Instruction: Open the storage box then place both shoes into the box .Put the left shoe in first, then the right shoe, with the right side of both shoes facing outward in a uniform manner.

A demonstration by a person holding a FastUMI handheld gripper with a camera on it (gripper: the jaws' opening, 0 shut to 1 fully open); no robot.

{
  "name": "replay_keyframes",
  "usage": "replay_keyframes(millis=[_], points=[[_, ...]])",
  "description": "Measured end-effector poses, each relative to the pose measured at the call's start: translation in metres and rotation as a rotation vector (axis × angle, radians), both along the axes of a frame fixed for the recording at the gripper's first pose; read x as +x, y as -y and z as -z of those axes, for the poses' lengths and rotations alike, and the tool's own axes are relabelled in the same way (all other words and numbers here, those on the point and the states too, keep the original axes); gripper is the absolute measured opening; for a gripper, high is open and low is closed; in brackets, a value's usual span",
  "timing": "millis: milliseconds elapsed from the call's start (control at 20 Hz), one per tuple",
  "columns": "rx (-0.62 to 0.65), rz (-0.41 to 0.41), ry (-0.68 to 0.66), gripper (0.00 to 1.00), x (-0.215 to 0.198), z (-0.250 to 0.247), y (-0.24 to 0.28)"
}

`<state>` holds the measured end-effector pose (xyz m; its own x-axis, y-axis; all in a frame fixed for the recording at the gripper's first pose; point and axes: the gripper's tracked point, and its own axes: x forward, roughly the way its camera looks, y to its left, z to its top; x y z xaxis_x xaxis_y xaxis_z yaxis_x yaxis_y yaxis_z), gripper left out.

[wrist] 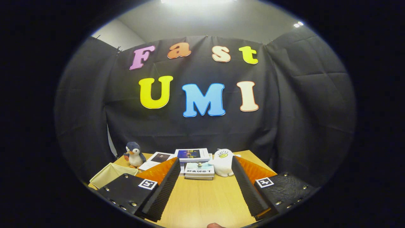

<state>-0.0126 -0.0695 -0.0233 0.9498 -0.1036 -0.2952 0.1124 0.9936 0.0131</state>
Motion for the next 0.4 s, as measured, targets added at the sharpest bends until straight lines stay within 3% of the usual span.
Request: replay_keyframes(millis=[400], points=[[0.012,-0.03,0.057,0.97,0.007,-0.015,-0.009]])
